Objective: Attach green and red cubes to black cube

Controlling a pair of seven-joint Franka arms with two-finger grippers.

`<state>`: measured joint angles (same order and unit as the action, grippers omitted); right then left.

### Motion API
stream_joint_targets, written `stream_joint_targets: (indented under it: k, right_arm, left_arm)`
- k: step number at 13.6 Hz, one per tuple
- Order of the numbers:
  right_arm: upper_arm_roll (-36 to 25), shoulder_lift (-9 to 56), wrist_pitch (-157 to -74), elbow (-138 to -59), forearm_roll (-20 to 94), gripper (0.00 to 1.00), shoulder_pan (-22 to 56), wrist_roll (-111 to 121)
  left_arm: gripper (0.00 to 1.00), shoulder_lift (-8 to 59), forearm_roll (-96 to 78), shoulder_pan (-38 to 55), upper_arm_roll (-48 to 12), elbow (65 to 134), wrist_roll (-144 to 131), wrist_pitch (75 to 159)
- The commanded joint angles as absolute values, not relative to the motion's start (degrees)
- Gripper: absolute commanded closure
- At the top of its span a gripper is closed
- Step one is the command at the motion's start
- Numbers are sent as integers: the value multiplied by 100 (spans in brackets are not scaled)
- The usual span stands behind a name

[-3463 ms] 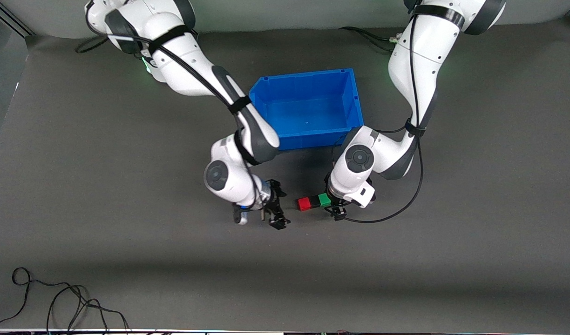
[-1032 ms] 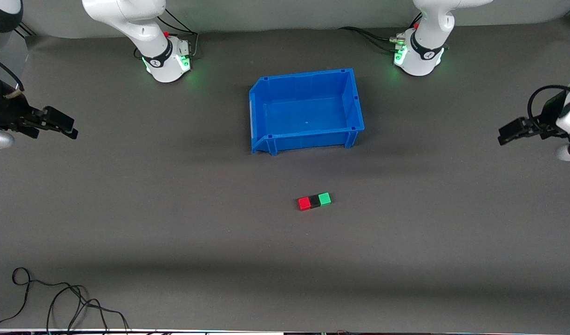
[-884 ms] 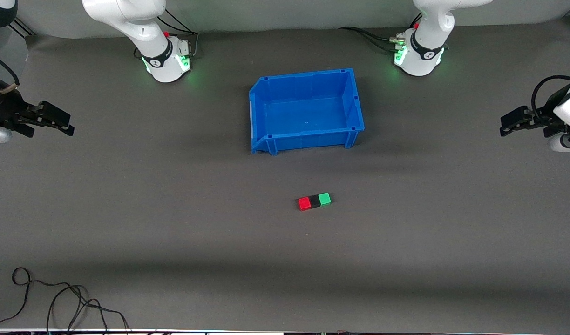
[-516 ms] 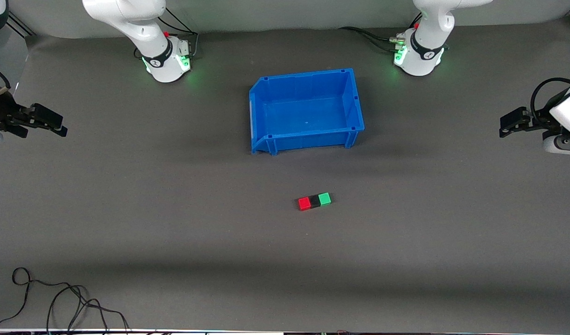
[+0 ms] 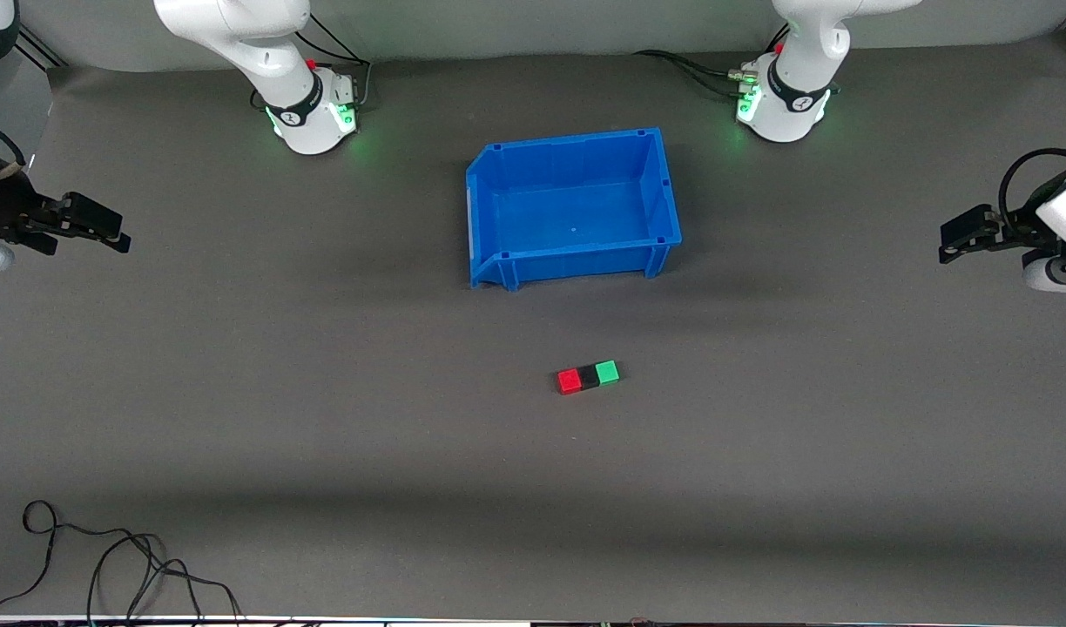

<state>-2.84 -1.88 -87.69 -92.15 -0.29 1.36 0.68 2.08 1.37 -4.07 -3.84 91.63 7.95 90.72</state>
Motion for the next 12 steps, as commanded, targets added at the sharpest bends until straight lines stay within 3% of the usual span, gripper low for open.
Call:
stream_joint_targets:
  k: [1,12]
  right_arm:
    - [-272,-141,-8675,-9114,-62,0,132,105]
    - [-264,-149,-8666,-9114,-53,0,132,105]
  left_arm:
    - [0,299,167,-492,-431,9000,704,9157]
    - [0,343,105,-449,-439,9018,308,9061]
